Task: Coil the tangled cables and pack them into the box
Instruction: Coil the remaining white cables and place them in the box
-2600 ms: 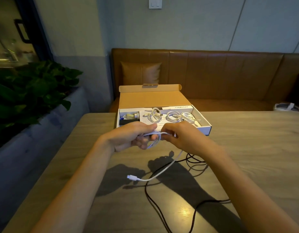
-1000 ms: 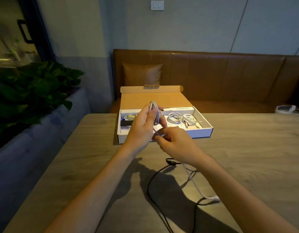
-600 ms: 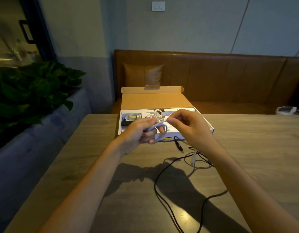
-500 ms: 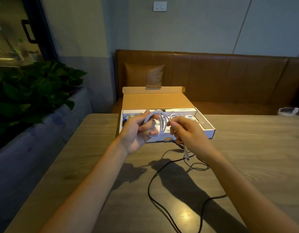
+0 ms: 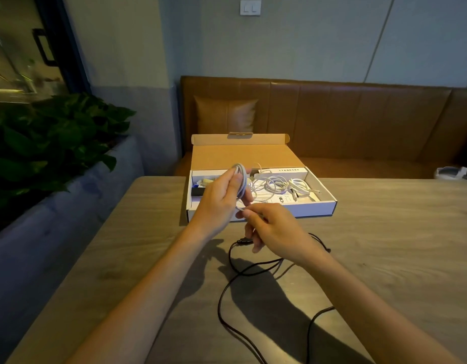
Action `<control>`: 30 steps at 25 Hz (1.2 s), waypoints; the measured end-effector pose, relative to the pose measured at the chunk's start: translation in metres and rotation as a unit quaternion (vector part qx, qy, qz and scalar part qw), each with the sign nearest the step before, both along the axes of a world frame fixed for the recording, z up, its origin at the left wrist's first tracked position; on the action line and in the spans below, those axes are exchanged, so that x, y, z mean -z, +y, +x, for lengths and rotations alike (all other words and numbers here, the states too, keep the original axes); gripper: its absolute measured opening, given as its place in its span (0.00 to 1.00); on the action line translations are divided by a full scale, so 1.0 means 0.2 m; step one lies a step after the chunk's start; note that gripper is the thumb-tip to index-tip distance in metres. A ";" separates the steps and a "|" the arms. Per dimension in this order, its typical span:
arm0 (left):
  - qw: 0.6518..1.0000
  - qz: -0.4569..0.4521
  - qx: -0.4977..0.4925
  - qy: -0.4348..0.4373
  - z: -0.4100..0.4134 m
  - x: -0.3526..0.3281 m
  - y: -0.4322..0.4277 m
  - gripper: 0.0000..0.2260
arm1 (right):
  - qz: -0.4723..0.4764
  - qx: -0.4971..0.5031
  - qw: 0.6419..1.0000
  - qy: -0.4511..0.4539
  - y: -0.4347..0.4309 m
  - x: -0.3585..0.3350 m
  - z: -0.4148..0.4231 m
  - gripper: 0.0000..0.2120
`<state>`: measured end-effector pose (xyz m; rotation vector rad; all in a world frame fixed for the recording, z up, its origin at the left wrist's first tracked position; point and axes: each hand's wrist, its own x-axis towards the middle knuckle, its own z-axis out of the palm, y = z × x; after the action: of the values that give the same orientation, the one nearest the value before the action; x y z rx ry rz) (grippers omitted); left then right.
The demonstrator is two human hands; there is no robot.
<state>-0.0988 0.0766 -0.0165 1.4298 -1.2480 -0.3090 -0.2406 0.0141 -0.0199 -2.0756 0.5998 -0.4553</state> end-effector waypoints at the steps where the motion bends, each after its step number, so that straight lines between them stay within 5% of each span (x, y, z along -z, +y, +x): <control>1: 1.000 0.009 -0.002 -0.006 0.00 0.00 0.00 0.15 | -0.038 0.016 0.999 -0.008 0.00 0.00 0.00 0.10; 8: 0.992 0.095 -0.038 0.067 0.00 0.00 -0.01 0.21 | -0.175 0.105 0.974 -0.100 -0.02 0.01 0.00 0.11; 11: 0.980 0.105 -0.005 0.172 0.00 -0.02 -0.02 0.21 | -0.238 0.114 0.956 -0.128 -0.05 0.02 0.00 0.12; 15: 0.911 0.084 0.087 0.394 -0.06 -0.04 -0.01 0.25 | -0.173 0.109 0.960 -0.190 -0.03 0.03 0.01 0.07; 17: 0.891 0.080 0.096 0.437 -0.09 -0.03 -0.01 0.25 | -0.088 0.088 0.969 -0.212 0.01 0.05 0.02 0.06; 22: 0.960 0.078 -0.016 0.267 -0.13 0.01 -0.05 0.21 | -0.046 0.101 0.966 -0.235 -0.05 0.06 0.02 0.07; 27: 0.969 0.133 0.121 0.171 -0.08 0.03 -0.03 0.11 | -0.130 0.179 0.951 -0.214 -0.13 0.06 -0.02 0.06; 30: 0.963 0.148 0.154 0.162 -0.03 0.01 -0.01 0.15 | -0.147 0.178 0.953 -0.198 -0.14 0.05 -0.02 0.08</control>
<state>-0.1056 0.0743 -0.0194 1.3596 -1.1812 -0.9394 -0.2452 -0.0135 -0.0299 -2.0644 0.6951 -1.2026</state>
